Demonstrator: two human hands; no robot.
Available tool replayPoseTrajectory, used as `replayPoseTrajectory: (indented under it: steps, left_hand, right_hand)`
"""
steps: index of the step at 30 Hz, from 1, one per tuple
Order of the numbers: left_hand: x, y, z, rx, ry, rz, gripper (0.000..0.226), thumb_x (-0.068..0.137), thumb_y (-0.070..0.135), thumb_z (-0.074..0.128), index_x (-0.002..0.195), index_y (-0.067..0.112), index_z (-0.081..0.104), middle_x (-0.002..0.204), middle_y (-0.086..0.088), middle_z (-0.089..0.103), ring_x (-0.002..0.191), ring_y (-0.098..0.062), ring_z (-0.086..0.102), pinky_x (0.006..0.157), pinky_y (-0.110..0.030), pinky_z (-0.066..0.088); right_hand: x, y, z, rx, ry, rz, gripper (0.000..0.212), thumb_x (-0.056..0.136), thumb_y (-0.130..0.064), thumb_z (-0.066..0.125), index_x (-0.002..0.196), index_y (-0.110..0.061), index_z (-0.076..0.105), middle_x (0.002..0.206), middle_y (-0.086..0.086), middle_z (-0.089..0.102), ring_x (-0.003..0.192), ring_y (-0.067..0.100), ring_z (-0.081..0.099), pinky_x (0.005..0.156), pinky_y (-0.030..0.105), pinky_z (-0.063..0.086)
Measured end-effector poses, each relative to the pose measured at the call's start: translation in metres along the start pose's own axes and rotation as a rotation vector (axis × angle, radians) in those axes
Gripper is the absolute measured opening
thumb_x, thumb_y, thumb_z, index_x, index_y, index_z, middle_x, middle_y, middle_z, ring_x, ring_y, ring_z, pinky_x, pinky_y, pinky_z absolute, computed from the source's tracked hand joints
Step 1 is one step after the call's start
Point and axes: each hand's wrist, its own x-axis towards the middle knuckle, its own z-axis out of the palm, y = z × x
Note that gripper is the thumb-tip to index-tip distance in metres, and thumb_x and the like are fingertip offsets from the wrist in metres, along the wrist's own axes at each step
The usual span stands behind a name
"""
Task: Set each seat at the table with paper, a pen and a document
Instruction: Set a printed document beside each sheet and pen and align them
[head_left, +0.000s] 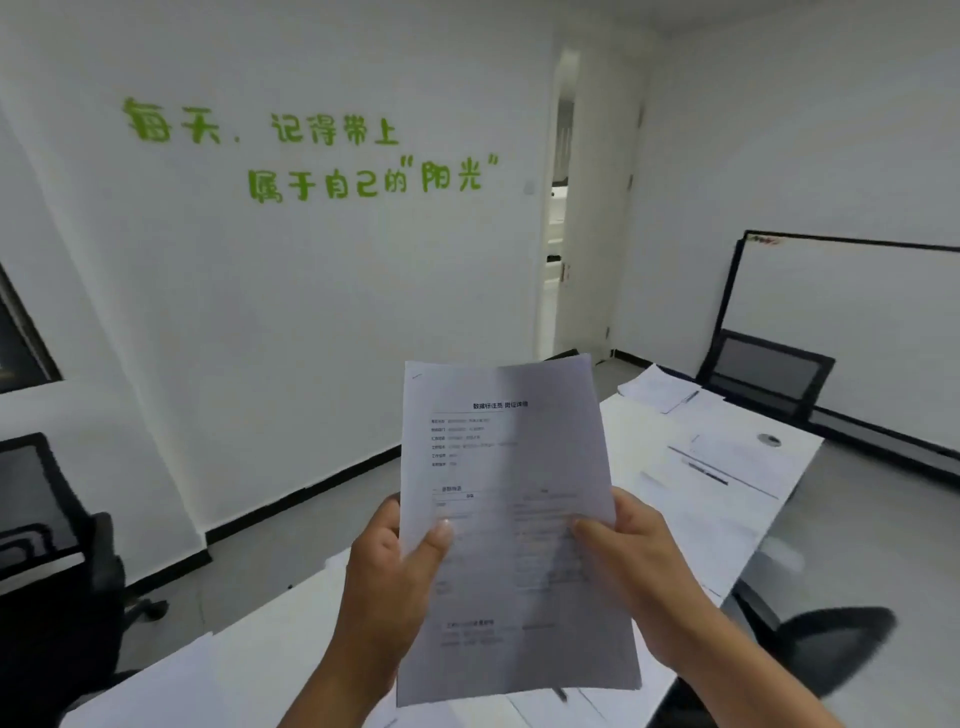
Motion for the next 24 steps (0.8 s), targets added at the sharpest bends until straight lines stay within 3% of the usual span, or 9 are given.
replayPoseTrajectory:
  steps: [7,11,15,19,24]
  left_hand:
    - [-0.022,0.062,0.154,-0.025,-0.133,0.175,0.026,0.103,0.006,0.072,0.12,0.024,0.073,0.102,0.004,0.085,0.091,-0.019,0.083,0.071,-0.03,0.067]
    - [-0.049,0.098,0.256,-0.026,-0.194,0.267,0.026,0.099,0.003,0.075,0.118,0.019,0.073,0.095,0.004,0.085,0.082,-0.016,0.082,0.064,-0.022,0.063]
    - [-0.074,0.126,0.35,-0.072,-0.221,0.39,0.027,0.094,0.006,0.081,0.111,0.026,0.074,0.086,0.014,0.083,0.073,-0.004,0.078,0.058,-0.012,0.056]
    - [-0.108,0.149,0.453,-0.136,-0.301,0.439,0.031,0.082,0.037,0.083,0.11,0.028,0.077,0.088,0.004,0.084,0.075,-0.015,0.08,0.058,-0.017,0.057]
    - [-0.128,0.157,0.558,-0.175,-0.476,0.426,0.023,0.096,0.016,0.083,0.116,0.025,0.076,0.095,-0.001,0.086,0.085,-0.023,0.083,0.068,-0.025,0.063]
  right_hand:
    - [-0.025,-0.03,-0.157,0.119,0.205,-0.14,0.029,0.103,0.003,0.055,0.111,-0.014,0.077,0.103,0.01,0.083,0.096,0.033,0.08,0.088,0.057,0.065]
    - [-0.045,-0.043,-0.267,0.181,0.247,-0.262,0.016,0.094,-0.005,0.073,0.11,-0.008,0.074,0.101,0.017,0.082,0.089,0.033,0.081,0.073,0.044,0.065]
    - [-0.062,-0.051,-0.362,0.132,0.357,-0.332,0.019,0.096,0.005,0.072,0.111,-0.007,0.075,0.097,0.011,0.084,0.087,0.025,0.081,0.07,0.031,0.062]
    - [-0.094,-0.056,-0.461,0.094,0.516,-0.348,0.028,0.098,0.012,0.063,0.11,-0.01,0.077,0.098,0.008,0.084,0.092,0.028,0.081,0.082,0.043,0.063]
    - [-0.127,-0.058,-0.548,0.091,0.68,-0.332,0.023,0.102,0.002,0.064,0.111,-0.014,0.077,0.099,0.004,0.084,0.092,0.024,0.082,0.088,0.05,0.064]
